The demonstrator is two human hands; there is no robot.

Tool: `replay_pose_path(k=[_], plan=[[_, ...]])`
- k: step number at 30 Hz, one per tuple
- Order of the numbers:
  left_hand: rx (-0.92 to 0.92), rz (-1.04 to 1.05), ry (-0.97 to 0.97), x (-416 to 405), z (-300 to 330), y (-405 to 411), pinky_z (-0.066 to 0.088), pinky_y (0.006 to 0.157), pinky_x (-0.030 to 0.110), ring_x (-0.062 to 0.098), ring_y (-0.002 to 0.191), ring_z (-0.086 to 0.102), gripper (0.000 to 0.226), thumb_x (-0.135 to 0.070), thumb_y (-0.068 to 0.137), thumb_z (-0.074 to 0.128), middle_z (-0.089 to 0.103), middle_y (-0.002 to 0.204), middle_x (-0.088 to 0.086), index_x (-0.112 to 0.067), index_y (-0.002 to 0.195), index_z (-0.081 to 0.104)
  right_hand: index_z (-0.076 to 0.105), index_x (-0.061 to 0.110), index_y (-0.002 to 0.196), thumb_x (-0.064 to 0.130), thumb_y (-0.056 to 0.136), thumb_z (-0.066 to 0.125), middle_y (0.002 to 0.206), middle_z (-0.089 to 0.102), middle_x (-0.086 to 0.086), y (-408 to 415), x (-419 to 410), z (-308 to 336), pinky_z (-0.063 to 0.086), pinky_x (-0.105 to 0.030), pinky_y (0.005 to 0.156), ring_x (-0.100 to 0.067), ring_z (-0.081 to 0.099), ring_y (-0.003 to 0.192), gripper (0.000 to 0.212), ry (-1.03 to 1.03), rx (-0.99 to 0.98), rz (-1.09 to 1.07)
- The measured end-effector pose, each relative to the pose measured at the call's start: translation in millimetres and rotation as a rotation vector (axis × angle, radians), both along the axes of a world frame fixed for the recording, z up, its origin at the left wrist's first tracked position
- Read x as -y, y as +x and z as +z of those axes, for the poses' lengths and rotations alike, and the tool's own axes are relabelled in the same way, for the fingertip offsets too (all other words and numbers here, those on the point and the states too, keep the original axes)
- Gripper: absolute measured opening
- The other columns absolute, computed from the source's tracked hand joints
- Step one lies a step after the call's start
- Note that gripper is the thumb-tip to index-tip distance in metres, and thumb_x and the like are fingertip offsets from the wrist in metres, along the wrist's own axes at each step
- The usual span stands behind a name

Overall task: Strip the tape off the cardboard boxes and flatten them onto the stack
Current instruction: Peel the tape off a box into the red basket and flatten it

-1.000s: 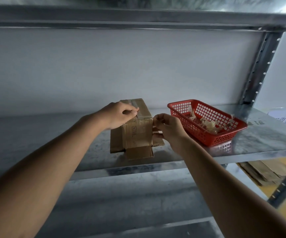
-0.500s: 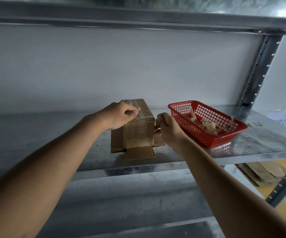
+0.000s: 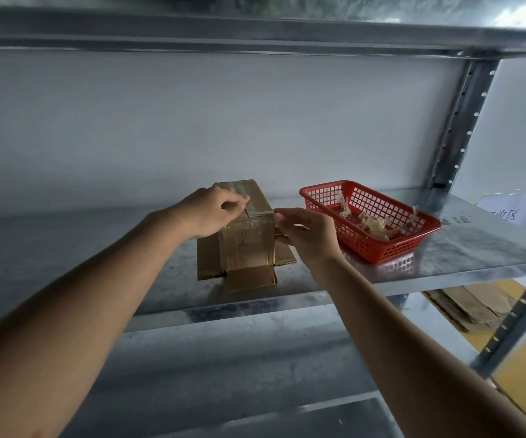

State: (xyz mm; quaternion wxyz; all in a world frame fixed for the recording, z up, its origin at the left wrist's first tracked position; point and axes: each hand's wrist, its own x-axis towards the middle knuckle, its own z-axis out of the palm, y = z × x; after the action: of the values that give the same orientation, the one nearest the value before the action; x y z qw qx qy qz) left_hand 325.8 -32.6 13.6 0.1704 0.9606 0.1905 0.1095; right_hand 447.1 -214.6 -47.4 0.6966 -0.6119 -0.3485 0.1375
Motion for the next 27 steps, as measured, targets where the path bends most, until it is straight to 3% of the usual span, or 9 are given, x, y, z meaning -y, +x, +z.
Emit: replay_pose_path(k=[3,7,10,13,17,21,23,27], plan=[[-0.002,-0.002,-0.007,-3.1,-1.8,0.5,0.031,0.117,0.032,0.015,0.148,0.041,0.043,-0.046,0.109,0.043,0.037,0.163,-0.01,-0.032,0.146,0.057,0.08,0.014,0.097,0.008,0.093,0.075,0.09,0.079,-0.001,-1.4,-2.2,-0.7,0.065,-0.032,0.074,-0.017,0.078,0.082,0.009,0.01,0.042,-0.136],[-0.006,0.013,0.008,-5.1,-2.1,1.7,0.04,0.112,0.038,0.019,0.119,0.062,0.045,-0.051,0.107,0.041,0.041,0.162,-0.006,-0.036,0.147,0.056,0.078,0.021,0.088,0.013,0.096,0.07,0.083,0.077,0.007,-0.3,-9.6,1.3,0.065,-0.04,0.076,-0.014,0.076,0.078,0.014,-0.114,0.272,-0.284],[-0.004,0.031,0.004,-8.0,-4.4,3.0,0.044,0.109,0.041,0.013,0.103,0.053,0.045,-0.054,0.106,0.04,0.058,0.149,0.005,-0.041,0.146,0.055,0.075,0.02,0.087,0.008,0.097,0.064,0.082,0.074,0.008,-6.6,-9.6,1.5,0.062,-0.036,0.076,-0.009,0.071,0.077,0.02,-0.097,0.322,-0.253],[0.001,0.029,-0.001,-6.2,-3.7,2.0,0.043,0.108,0.04,0.013,0.101,0.049,0.044,-0.054,0.106,0.04,0.055,0.151,0.003,-0.041,0.146,0.054,0.072,0.017,0.088,0.004,0.098,0.063,0.08,0.073,0.005,-10.7,-6.2,-2.6,0.06,-0.033,0.073,-0.011,0.07,0.075,0.02,-0.042,0.283,-0.189],[0.001,0.017,0.004,0.1,-0.7,-0.7,0.036,0.106,0.029,0.015,0.123,0.057,0.043,-0.044,0.109,0.041,0.039,0.162,-0.008,-0.034,0.149,0.053,0.071,0.011,0.09,0.004,0.099,0.064,0.084,0.075,-0.004,-12.5,-1.3,-8.8,0.063,-0.048,0.078,-0.026,0.074,0.079,0.014,0.041,0.206,-0.134],[0.002,0.024,0.0,-0.2,-3.2,-1.7,0.029,0.106,0.025,0.016,0.147,0.041,0.044,-0.047,0.11,0.039,0.031,0.167,-0.004,-0.036,0.151,0.052,0.071,0.013,0.1,0.013,0.096,0.072,0.091,0.075,-0.003,-10.9,2.7,-10.1,0.063,-0.052,0.075,-0.025,0.075,0.079,0.004,0.071,0.208,-0.119],[-0.012,0.026,-0.013,0.1,-2.2,-0.7,0.025,0.109,0.026,0.018,0.153,0.032,0.045,-0.048,0.11,0.038,0.028,0.168,-0.004,-0.037,0.152,0.049,0.071,0.017,0.105,0.022,0.089,0.082,0.089,0.074,0.002,-12.0,2.9,-8.0,0.065,-0.045,0.072,-0.019,0.075,0.079,0.021,0.042,0.233,-0.125],[-0.038,0.032,-0.082,0.8,1.2,-3.0,0.016,0.121,0.034,0.016,0.157,0.019,0.049,-0.055,0.108,0.037,0.022,0.17,-0.008,-0.04,0.154,0.045,0.068,0.025,0.124,0.026,0.083,0.087,0.074,0.071,0.007,-15.5,-1.0,-2.7,0.054,-0.016,0.064,-0.006,0.069,0.068,0.046,-0.068,0.393,-0.215]])
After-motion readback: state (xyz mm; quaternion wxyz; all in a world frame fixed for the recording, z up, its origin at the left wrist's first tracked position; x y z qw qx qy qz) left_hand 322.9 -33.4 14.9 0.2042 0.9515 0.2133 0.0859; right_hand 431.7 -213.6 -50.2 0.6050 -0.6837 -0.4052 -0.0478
